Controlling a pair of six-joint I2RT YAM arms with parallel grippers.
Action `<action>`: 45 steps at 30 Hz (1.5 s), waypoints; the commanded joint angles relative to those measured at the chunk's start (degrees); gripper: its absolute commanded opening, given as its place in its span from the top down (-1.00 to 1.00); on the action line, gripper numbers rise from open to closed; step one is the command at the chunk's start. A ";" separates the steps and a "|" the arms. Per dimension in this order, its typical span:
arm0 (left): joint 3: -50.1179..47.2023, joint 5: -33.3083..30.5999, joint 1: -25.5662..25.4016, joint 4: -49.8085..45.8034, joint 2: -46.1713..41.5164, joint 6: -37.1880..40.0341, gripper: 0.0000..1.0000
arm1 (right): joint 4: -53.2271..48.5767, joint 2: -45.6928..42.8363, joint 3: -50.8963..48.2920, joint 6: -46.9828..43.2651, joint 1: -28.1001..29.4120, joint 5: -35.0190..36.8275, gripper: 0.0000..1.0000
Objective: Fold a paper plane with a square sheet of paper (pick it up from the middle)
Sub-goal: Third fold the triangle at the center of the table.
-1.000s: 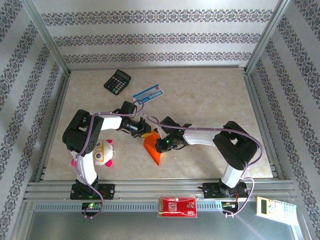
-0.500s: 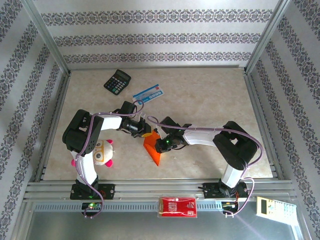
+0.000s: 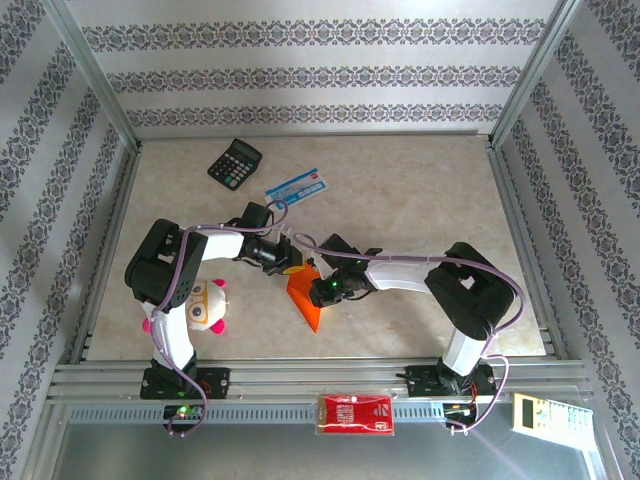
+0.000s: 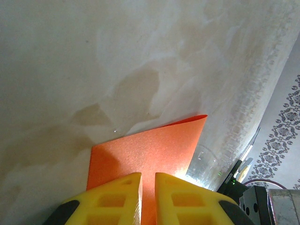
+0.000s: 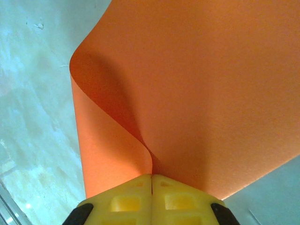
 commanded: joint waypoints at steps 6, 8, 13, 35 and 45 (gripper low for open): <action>-0.71 -3.57 -1.26 -1.02 2.96 1.63 0.67 | -3.49 2.14 -0.03 0.17 -1.08 3.39 0.94; -0.76 -3.64 -1.27 -1.03 2.97 1.63 0.67 | -3.66 2.03 0.37 -0.08 -1.31 3.50 0.94; -0.80 -3.62 -1.23 -0.98 3.09 1.63 0.67 | -4.08 2.03 1.12 -0.53 -1.76 3.21 0.94; -0.78 -3.58 -1.22 -1.01 3.26 1.63 0.66 | -4.47 1.11 2.42 -1.11 -2.07 1.14 0.93; -0.88 -3.38 -1.27 -0.84 3.38 1.55 0.67 | -4.71 0.39 2.54 -1.33 -2.33 0.93 0.92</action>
